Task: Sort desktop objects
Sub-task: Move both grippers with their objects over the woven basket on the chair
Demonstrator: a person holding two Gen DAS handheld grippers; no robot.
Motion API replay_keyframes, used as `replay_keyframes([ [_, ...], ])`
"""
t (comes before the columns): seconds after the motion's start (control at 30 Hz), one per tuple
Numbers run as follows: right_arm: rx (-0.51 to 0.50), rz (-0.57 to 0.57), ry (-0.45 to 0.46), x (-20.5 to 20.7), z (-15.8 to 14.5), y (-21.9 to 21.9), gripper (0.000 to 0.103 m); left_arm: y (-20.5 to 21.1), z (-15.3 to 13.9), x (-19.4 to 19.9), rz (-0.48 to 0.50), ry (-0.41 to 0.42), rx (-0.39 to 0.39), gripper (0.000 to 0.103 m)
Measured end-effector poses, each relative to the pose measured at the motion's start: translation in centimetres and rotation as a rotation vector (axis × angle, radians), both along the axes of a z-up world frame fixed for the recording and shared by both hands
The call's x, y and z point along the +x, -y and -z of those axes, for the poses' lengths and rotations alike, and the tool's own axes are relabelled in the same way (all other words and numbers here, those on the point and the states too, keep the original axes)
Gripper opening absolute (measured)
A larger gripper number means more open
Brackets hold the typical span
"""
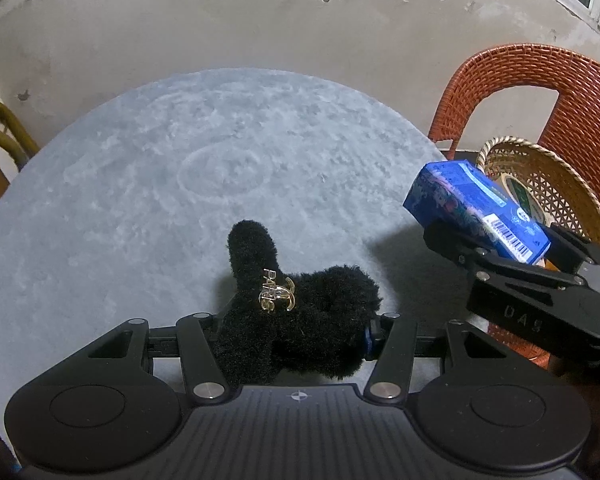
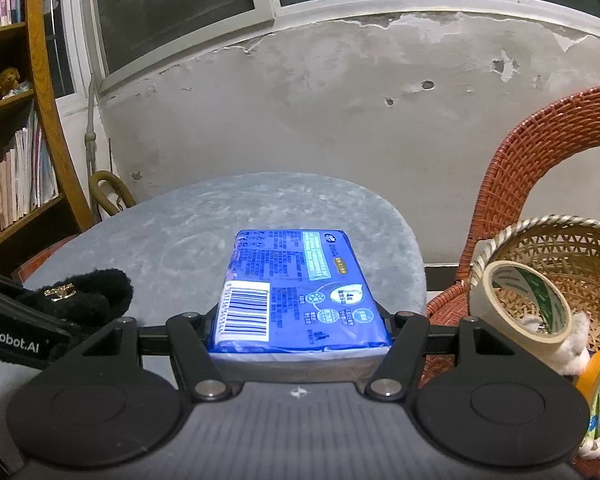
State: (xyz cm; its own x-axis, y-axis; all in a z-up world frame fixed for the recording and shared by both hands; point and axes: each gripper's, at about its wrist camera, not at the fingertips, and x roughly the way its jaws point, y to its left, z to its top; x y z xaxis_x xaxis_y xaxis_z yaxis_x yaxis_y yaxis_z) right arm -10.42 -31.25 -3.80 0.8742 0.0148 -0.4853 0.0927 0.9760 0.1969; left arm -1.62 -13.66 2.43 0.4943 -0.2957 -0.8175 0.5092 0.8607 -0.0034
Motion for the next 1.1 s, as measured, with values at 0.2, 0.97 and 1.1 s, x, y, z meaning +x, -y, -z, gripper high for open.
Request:
replay_keyframes([
  [0.2,0.003,-0.007,0.002,-0.2,-0.1,-0.1,0.061,-0.1,-0.1,-0.1,-0.004,0.004,0.002,0.06],
  [0.97,0.022,-0.02,0.019,-0.8,-0.2,0.3,0.061,0.2,-0.7,-1.0,-0.003,0.048,0.011,0.06],
  [1.1,0.022,-0.021,0.017,-0.8,-0.2,0.3,0.061,0.3,-0.7,-0.9,-0.006,0.049,0.01,0.06],
])
